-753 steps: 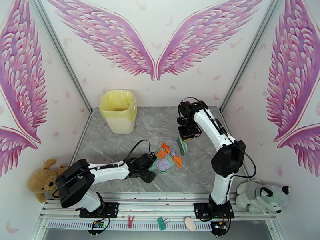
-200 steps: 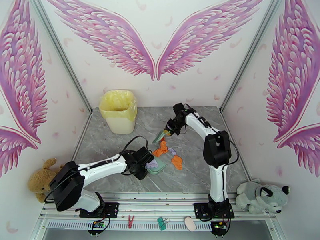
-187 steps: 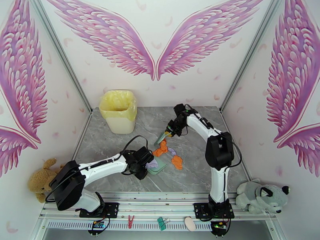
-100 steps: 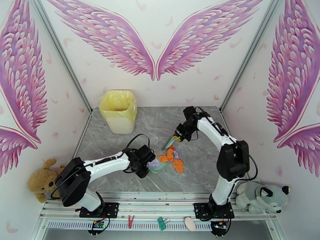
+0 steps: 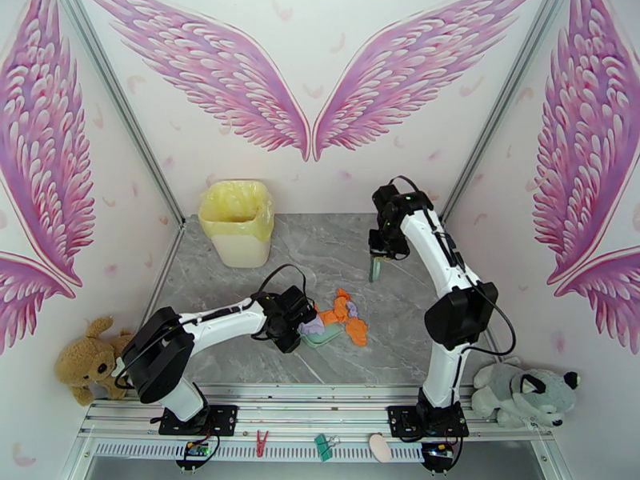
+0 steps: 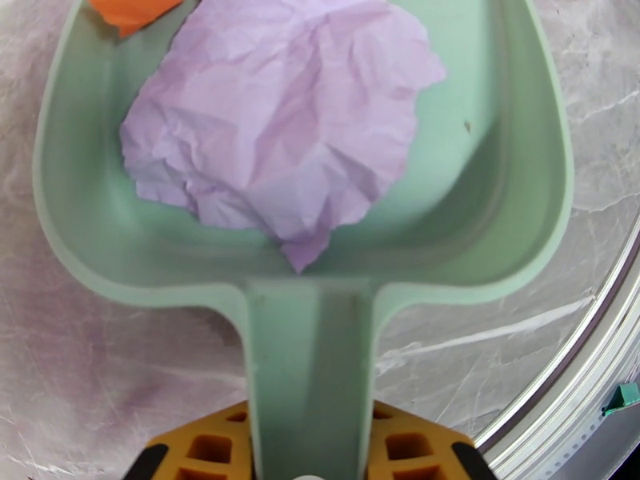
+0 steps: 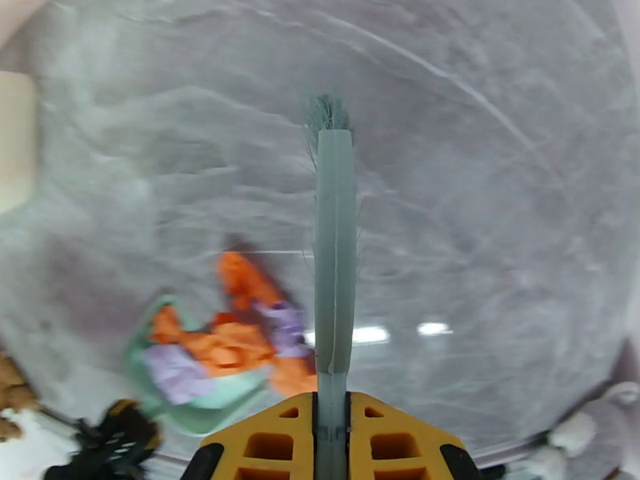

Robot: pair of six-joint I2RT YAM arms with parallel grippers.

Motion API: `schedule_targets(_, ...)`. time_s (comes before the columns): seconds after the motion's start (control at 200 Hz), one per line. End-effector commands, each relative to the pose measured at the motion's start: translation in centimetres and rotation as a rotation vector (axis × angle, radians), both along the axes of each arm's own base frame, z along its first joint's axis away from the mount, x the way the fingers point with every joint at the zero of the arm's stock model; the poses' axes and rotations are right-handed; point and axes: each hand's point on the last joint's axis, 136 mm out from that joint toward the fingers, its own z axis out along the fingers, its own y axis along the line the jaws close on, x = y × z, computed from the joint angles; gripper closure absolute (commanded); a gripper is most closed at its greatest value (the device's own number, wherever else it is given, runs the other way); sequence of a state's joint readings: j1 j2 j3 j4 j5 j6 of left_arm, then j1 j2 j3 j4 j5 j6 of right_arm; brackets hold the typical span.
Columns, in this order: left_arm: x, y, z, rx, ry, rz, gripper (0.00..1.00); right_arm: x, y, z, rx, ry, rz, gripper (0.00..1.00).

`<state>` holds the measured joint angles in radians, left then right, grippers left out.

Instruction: Sweep away the paper scraps from the table

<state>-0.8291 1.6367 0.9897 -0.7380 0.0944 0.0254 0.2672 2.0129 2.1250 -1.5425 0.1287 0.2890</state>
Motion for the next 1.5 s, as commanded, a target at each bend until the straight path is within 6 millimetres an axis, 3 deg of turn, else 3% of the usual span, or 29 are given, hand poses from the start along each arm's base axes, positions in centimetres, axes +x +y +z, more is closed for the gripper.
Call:
schedule_targets(0.0, 0.0, -0.7, -0.3, -0.012, 0.029, -0.01, 1.0, 0.5, -1.5, -1.2, -0.326, 0.086, 0.234, 1.0)
schedule_targets(0.155, 0.3, -0.9, -0.3, -0.005, 0.026, -0.013, 1.0, 0.8, 2.1, -3.1, -0.37, 0.11, 0.359, 1.0)
schedule_targets(0.425, 0.4, -0.8, -0.3, -0.003, 0.024, -0.013, 1.0, -3.4, 7.8, -5.4, -0.309, 0.167, 0.534, 1.0)
schedule_targets(0.59, 0.5, -0.9, -0.3, -0.006, 0.02, -0.011, 1.0, -6.5, 9.2, -5.4, -0.246, 0.209, 0.555, 1.0)
schedule_targets(0.78, 0.5, -1.1, -0.5, -0.013, 0.019, -0.005, 1.0, -9.9, 11.1, -5.3, -0.037, 0.254, 0.493, 1.0)
schedule_targets(1.015, 0.8, -1.5, -0.7, -0.035, 0.01, 0.001, 1.0, -10.9, 14.0, -3.9, 0.164, 0.237, 0.426, 1.0)
schedule_targets(1.195, 1.0, -1.9, -0.7, -0.038, 0.008, -0.006, 1.0, -10.9, 14.3, -2.6, 0.188, 0.229, 0.415, 1.0)
schedule_targets(1.315, 1.0, -2.0, -0.6, -0.044, 0.008, 0.0, 1.0, -11.1, 12.5, -1.7, 0.105, 0.224, 0.416, 1.0)
schedule_targets(1.495, 0.5, -1.8, -0.7, -0.043, 0.014, 0.0, 1.0, -10.0, 9.5, 1.5, 0.071, 0.123, 0.361, 1.0)
